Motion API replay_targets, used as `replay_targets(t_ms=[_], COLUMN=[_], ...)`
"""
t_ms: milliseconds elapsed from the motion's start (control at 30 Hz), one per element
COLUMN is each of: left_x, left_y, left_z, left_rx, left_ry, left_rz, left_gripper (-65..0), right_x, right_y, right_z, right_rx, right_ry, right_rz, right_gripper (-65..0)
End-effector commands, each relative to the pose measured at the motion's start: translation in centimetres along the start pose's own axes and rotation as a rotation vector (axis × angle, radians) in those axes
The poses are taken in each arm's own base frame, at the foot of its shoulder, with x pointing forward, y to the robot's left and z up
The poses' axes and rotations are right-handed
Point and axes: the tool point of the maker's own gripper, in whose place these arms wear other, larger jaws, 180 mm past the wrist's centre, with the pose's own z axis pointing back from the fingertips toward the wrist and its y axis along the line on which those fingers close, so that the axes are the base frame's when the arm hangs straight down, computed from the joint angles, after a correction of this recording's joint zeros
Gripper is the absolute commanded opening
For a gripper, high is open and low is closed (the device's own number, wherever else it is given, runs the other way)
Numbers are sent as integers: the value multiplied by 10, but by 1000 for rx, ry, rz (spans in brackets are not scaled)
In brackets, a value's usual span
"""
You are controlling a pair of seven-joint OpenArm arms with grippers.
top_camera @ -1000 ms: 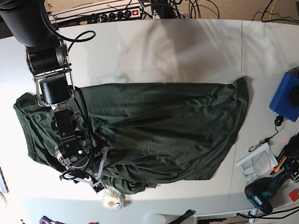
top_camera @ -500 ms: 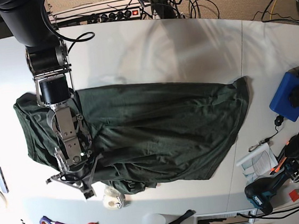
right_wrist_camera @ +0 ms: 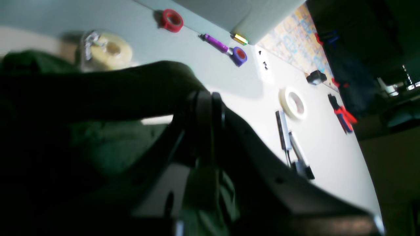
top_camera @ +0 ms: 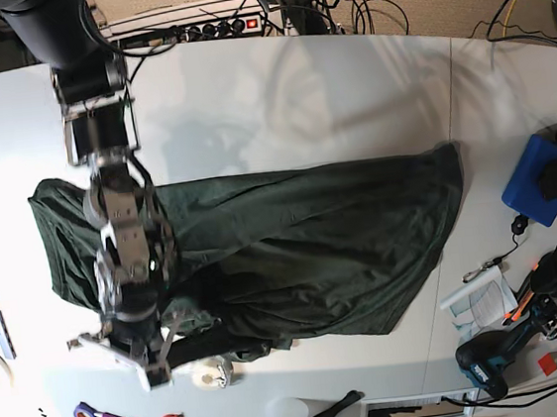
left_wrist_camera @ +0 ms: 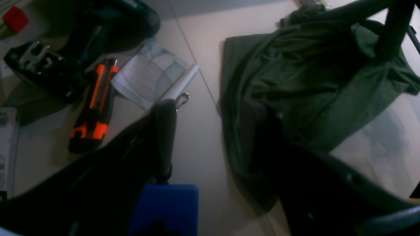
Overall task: Layout the t-shirt on the table in an organized manner, then fold the t-shirt properly
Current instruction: 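Grasp the shirt hem near the tape roll with the right gripper, then pull the grasped hem with the right gripper toward the shirt's opposite edge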
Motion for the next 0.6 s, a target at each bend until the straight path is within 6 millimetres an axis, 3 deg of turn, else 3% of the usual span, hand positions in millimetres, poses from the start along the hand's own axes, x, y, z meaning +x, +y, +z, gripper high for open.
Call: replay_targets(t_ms=[0, 367, 567], left_x=[26, 26, 26], left_y=[2, 2, 2], left_z=[12, 12, 12], left_rx=[9, 9, 8], left_ry=[-69, -69, -70], left_rz=[-32, -32, -32], left_gripper=[-341, -341, -341], right_x=[18, -27, -54], right_y=[-13, 18, 29], right_z=[10, 110, 149], right_rx=[-31, 89, 149], right_ry=[-61, -77, -38], right_rz=[-12, 23, 40], right_gripper=[-650, -650, -650])
